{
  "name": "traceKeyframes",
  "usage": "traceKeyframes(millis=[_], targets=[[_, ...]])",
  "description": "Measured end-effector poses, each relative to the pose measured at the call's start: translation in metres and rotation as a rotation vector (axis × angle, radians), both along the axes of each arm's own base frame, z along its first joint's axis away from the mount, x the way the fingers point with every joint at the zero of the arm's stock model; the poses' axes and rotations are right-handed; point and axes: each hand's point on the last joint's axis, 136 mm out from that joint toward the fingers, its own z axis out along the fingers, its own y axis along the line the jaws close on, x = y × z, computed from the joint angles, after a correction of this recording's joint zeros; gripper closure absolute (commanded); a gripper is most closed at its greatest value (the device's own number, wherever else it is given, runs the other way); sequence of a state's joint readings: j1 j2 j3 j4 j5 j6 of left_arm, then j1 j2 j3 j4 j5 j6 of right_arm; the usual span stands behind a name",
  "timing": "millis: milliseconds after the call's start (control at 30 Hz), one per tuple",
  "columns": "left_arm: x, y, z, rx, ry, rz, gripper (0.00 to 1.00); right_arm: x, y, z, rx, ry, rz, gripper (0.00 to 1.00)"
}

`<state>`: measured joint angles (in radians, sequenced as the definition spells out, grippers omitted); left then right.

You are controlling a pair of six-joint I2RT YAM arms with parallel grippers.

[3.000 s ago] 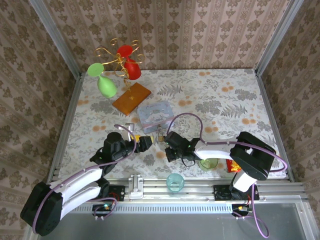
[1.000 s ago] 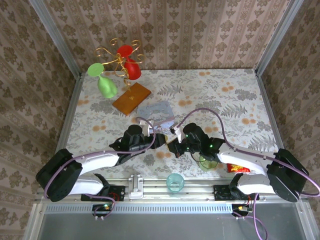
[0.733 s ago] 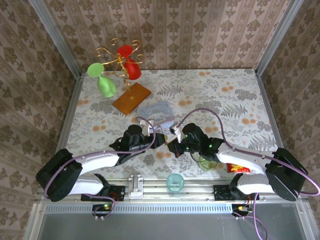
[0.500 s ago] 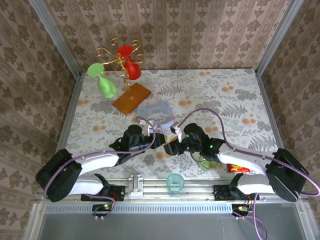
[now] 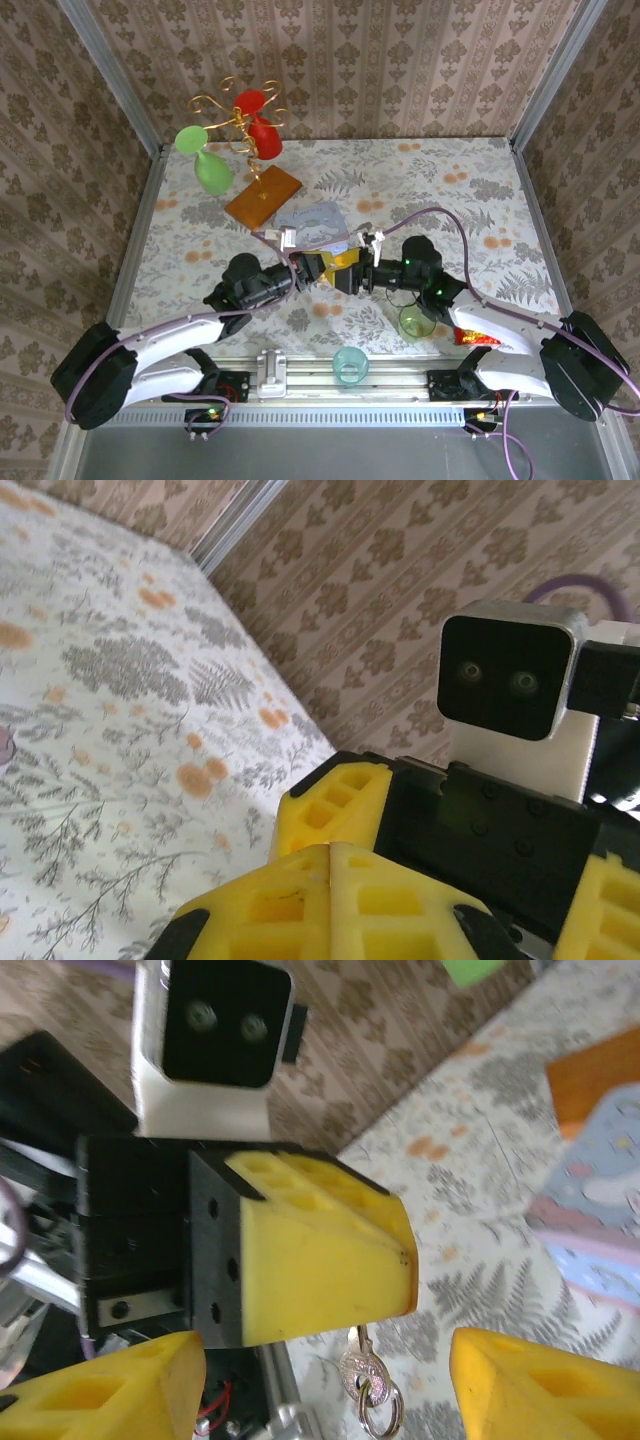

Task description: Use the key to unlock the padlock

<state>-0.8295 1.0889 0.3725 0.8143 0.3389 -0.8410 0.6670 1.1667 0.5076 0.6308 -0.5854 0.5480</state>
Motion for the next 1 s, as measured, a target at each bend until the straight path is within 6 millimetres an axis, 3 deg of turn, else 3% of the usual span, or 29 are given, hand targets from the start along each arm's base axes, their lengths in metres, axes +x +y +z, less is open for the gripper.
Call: traceKeyframes(millis=[100,300,633,1000], targets=[[-0.002,0.007,0.01,-0.037,-0.033,0.021,1.0,-0.003,0.0,0.01,0.049,-0.009,0.021,0.44],[-0.005,0.014,0.028,-0.089,-0.085,0.037,1.0,-0.005,-0.003,0.01,0.071,0.0,0.03,0.42],[-0.005,0.012,0.038,-0.141,-0.129,0.031,1.0,-0.002,0.005,0.025,0.184,0.007,0.064,0.5],[-0.006,0.016,0.045,-0.173,-0.156,0.04,1.0,0.002,0.009,0.033,0.273,0.025,0.089,0.65]])
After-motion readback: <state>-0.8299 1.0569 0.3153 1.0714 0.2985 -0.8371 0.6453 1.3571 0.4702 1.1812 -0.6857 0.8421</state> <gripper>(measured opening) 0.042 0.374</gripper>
